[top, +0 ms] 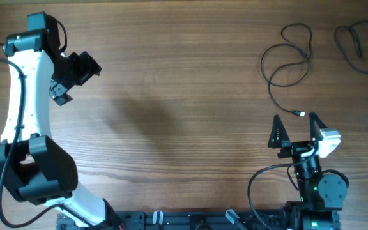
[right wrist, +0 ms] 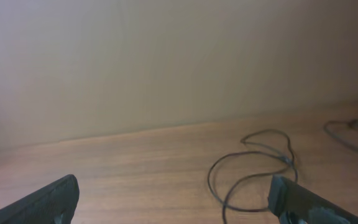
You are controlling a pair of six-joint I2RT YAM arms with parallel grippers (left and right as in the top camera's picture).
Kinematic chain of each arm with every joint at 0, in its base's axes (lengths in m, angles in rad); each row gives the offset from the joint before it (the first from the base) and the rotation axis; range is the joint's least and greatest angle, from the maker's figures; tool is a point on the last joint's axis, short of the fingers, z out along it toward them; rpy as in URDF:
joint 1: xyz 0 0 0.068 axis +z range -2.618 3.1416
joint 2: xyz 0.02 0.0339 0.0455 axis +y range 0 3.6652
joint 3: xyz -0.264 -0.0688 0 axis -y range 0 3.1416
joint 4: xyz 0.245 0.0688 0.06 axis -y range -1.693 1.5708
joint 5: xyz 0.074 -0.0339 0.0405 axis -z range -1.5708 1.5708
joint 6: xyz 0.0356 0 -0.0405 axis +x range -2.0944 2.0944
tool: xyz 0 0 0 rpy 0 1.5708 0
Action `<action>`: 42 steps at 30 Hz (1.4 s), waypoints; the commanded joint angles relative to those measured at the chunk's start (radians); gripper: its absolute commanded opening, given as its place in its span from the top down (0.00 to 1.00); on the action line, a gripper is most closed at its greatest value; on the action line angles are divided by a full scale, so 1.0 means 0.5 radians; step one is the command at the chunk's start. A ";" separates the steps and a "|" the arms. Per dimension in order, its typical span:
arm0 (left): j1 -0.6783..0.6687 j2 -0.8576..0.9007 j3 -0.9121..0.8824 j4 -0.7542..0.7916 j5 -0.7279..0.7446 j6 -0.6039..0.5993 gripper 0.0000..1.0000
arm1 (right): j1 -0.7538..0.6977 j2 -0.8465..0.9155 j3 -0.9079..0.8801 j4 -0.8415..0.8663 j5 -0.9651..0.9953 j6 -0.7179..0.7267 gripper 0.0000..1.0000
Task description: Untangle cables
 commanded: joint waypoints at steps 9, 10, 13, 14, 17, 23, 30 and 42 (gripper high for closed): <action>0.008 0.008 0.004 0.000 0.016 0.016 0.00 | -0.009 0.008 -0.058 -0.102 0.108 0.075 0.00; 0.008 0.008 0.004 0.000 0.016 0.016 0.00 | -0.009 0.008 -0.058 -0.101 0.108 0.076 0.00; 0.008 0.008 0.004 0.000 0.016 0.016 0.00 | -0.009 0.008 -0.058 -0.102 0.108 0.076 0.00; 0.008 0.008 0.004 0.000 0.016 0.016 0.00 | -0.009 0.008 -0.058 -0.101 0.108 0.076 0.00; 0.008 0.008 0.004 0.000 0.016 0.016 0.00 | -0.009 0.008 -0.058 -0.102 0.108 0.076 0.00; 0.008 0.008 0.004 0.000 0.016 0.016 0.00 | -0.009 0.008 -0.058 -0.102 0.108 0.076 0.00; 0.008 0.008 0.004 0.000 0.016 0.016 0.00 | -0.009 0.008 -0.058 -0.102 0.108 0.076 0.00; 0.008 0.008 0.004 0.264 0.017 0.009 0.00 | -0.009 0.008 -0.058 -0.102 0.108 0.076 0.00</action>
